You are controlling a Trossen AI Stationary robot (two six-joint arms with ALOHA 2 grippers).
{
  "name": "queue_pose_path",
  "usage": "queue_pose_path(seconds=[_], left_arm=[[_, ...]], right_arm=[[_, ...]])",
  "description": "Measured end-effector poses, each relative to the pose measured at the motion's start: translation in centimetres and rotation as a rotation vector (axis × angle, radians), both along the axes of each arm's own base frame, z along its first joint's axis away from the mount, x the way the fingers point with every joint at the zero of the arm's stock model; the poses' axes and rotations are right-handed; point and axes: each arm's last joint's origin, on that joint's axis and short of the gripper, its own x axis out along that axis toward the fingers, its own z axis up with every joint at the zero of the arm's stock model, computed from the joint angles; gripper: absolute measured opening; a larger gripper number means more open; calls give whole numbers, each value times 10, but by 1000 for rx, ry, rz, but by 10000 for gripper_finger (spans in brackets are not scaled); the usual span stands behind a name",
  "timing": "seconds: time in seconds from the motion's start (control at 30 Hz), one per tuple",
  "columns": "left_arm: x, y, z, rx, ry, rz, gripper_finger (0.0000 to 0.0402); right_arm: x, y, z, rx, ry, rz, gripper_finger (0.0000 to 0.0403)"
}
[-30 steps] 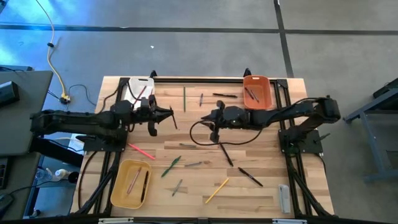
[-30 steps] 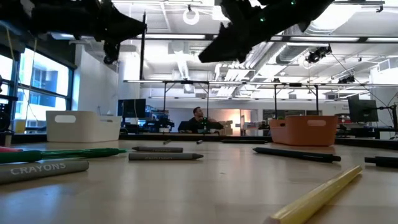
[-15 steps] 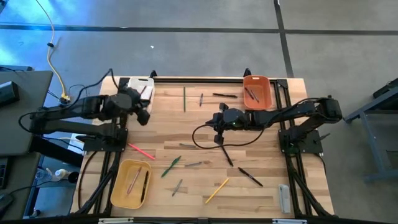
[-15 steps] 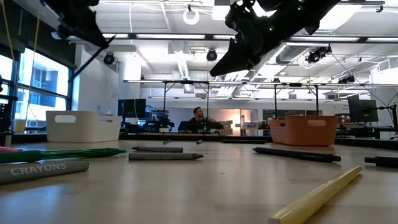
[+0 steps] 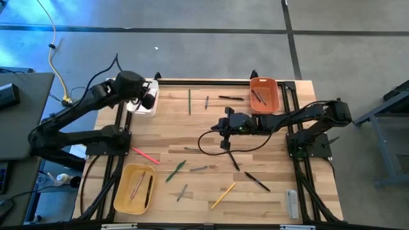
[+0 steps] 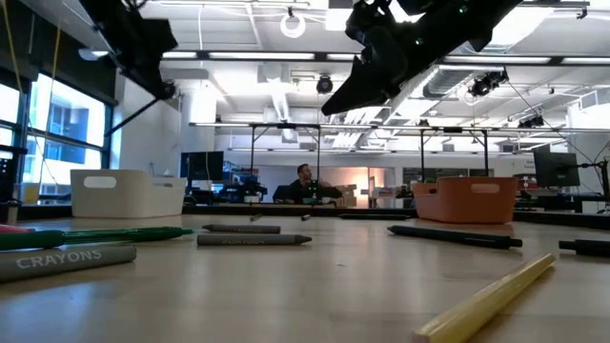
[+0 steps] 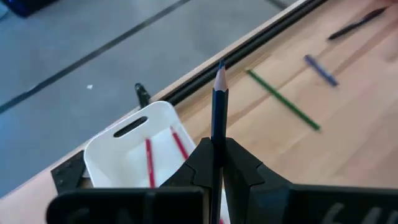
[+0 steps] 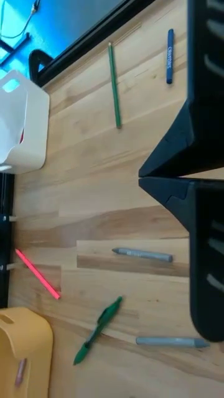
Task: Sort crayons/erasers/pens/pencils in bins
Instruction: Put the black pencil into the white bin
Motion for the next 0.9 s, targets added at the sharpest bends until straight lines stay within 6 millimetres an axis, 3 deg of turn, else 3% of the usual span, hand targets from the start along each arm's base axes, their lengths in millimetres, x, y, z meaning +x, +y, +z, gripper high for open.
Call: queue_pose_path(seconds=[0.2,0.33,0.7,0.9], left_arm=[[1,38,-17,-68,67,63,0],[8,47,-23,-114,84,52,0],[18,83,-64,-292,157,121,0],[23,90,-77,-307,205,201,0]], right_arm=[[0,8,0,-11,3,30,0],[0,13,0,-11,3,47,0],[-1,27,0,-20,4,97,0],[-2,36,0,-31,5,129,0]])
